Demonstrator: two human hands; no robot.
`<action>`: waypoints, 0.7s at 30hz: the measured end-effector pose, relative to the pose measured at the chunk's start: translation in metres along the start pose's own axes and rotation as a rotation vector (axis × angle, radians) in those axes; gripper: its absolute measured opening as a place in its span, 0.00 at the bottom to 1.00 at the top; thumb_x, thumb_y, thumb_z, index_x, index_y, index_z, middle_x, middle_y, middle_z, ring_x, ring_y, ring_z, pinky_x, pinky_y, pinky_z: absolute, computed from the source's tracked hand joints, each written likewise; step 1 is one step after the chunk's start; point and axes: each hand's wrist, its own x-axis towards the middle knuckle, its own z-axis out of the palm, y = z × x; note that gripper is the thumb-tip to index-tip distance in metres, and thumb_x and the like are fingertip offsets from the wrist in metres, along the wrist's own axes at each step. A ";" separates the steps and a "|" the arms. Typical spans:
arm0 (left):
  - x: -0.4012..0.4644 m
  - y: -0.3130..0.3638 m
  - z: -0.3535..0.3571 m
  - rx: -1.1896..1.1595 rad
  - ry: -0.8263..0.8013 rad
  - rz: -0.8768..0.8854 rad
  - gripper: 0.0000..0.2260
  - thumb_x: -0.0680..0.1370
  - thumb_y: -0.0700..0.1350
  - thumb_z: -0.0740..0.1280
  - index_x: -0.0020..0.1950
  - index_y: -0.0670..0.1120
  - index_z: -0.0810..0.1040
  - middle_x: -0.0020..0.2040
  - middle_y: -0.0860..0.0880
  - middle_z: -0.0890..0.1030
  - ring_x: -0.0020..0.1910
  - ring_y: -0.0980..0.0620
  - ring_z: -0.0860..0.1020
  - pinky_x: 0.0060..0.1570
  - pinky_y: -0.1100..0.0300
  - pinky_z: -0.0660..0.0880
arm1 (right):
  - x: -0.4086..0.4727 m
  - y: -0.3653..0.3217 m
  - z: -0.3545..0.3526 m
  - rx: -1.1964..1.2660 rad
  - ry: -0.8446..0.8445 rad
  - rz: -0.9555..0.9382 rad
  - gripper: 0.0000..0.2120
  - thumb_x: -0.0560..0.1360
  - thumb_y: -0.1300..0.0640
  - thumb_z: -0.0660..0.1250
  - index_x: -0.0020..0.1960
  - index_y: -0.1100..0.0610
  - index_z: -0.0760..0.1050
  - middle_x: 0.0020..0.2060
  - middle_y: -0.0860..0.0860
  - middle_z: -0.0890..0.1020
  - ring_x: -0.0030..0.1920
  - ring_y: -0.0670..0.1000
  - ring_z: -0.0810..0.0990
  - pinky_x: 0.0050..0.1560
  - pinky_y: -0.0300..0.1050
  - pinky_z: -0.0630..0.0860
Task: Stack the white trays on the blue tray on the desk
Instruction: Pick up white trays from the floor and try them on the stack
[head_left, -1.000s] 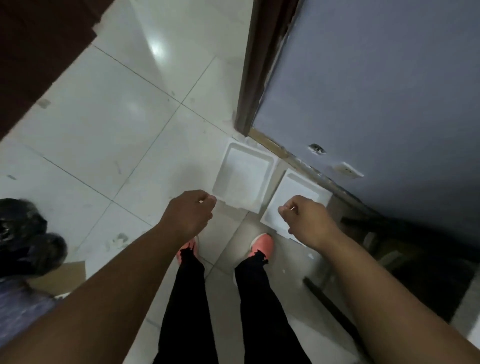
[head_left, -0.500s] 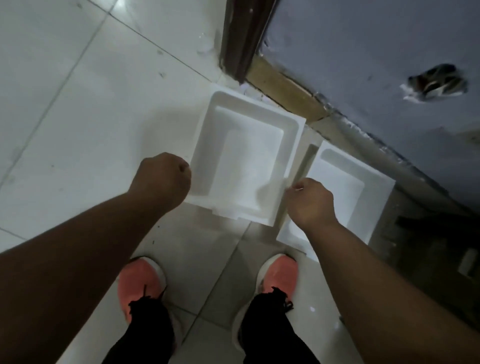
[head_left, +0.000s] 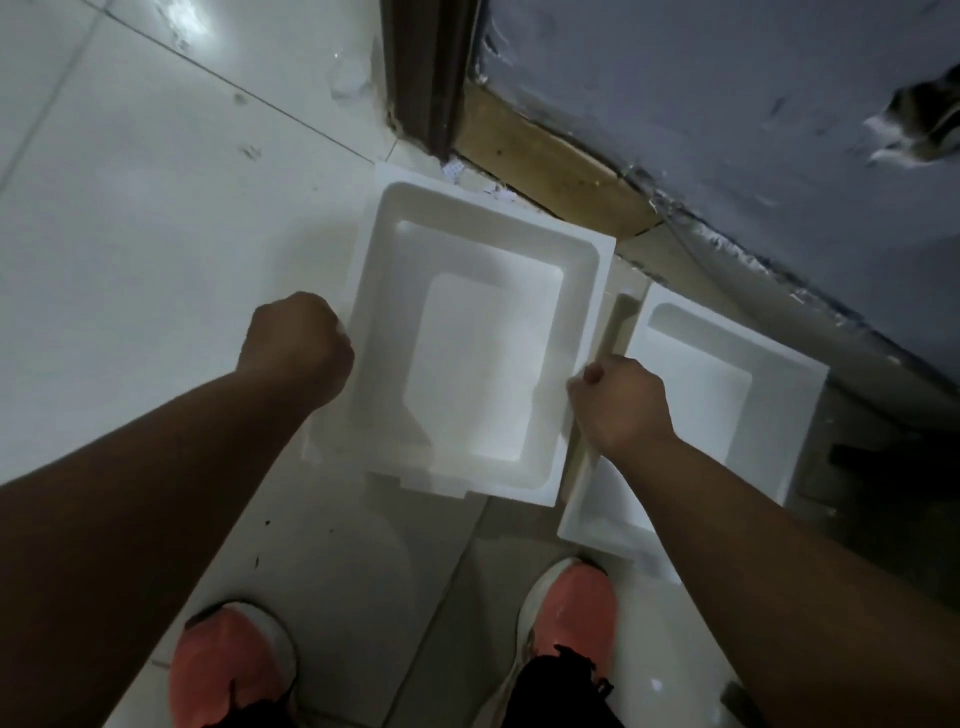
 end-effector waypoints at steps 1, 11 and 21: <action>-0.001 0.001 -0.003 -0.014 -0.011 -0.018 0.08 0.77 0.40 0.65 0.48 0.38 0.83 0.46 0.40 0.84 0.39 0.43 0.77 0.40 0.57 0.72 | -0.001 0.000 -0.002 0.014 -0.005 0.010 0.07 0.79 0.53 0.64 0.45 0.55 0.77 0.40 0.50 0.80 0.42 0.51 0.77 0.42 0.40 0.69; -0.095 0.014 -0.110 -0.162 0.002 -0.059 0.06 0.76 0.39 0.67 0.50 0.39 0.82 0.51 0.41 0.83 0.52 0.39 0.79 0.47 0.59 0.71 | -0.090 -0.016 -0.091 0.134 -0.007 0.058 0.07 0.77 0.51 0.68 0.46 0.55 0.78 0.40 0.51 0.83 0.44 0.54 0.82 0.47 0.44 0.77; -0.273 0.026 -0.389 -0.267 -0.102 0.065 0.06 0.75 0.44 0.73 0.43 0.49 0.76 0.46 0.48 0.80 0.46 0.47 0.77 0.48 0.59 0.74 | -0.315 -0.096 -0.297 0.386 0.016 0.120 0.08 0.77 0.52 0.70 0.40 0.54 0.78 0.37 0.50 0.83 0.39 0.53 0.83 0.48 0.54 0.82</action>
